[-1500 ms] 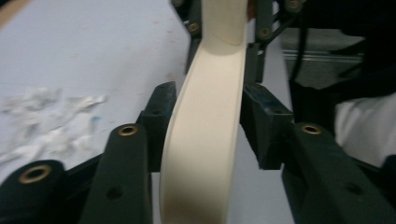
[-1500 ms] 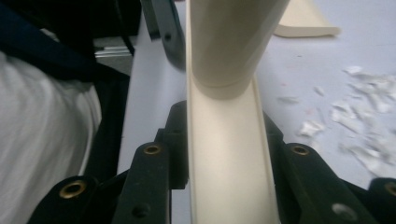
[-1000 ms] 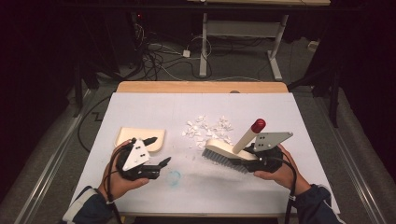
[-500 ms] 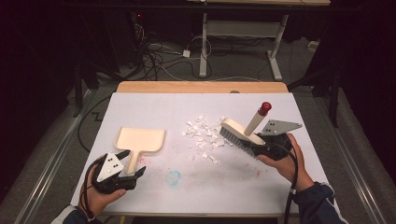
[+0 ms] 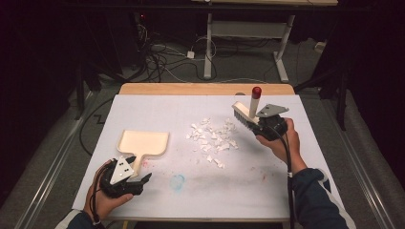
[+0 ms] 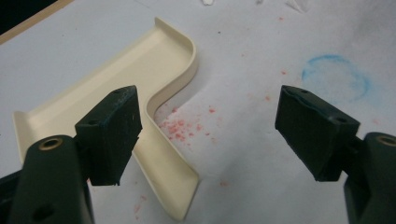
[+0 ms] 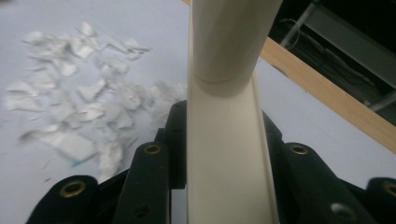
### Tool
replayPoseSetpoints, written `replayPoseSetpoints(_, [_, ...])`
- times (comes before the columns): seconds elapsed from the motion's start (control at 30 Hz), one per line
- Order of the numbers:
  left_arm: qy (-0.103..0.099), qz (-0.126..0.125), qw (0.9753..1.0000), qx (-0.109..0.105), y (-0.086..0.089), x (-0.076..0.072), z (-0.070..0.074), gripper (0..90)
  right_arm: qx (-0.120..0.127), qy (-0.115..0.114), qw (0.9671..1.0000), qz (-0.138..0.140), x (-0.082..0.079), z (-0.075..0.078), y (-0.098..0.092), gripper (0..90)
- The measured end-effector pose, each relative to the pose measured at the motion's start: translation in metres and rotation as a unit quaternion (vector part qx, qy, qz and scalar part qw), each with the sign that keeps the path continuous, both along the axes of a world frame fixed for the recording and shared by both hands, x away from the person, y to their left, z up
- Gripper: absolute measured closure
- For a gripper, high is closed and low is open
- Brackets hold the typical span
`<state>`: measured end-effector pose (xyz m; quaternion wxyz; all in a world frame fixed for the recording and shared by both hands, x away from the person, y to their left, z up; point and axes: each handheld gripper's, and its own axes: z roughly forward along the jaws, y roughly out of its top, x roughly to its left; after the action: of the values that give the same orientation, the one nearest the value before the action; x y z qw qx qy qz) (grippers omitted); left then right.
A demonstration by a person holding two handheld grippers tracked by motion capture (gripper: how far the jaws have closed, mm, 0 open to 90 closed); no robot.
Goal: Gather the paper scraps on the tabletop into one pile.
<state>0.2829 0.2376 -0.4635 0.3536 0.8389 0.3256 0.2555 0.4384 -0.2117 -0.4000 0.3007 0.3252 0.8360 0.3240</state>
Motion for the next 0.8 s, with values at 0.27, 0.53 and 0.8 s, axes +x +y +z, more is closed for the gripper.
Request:
replayPoseSetpoints(0.27, [-0.003, -0.007, 0.9999, 0.012, -0.002, -0.002, 0.0, 21.8, -0.063, 0.017, 0.9975, -0.027, 0.03, -0.032, 0.025, 67.5])
replayPoseSetpoints(0.53, [0.003, -0.009, 0.9999, 0.013, -0.003, -0.002, -0.001, 21.8, -0.063, 0.012, 0.9977, 0.02, 0.013, -0.04, 0.051, 67.6])
replayPoseSetpoints(0.8, [0.003, -0.013, 0.9997, 0.022, -0.004, -0.002, -0.001, 21.8, -0.054, 0.016, 0.995, 0.083, -0.022, -0.041, 0.061, 67.5])
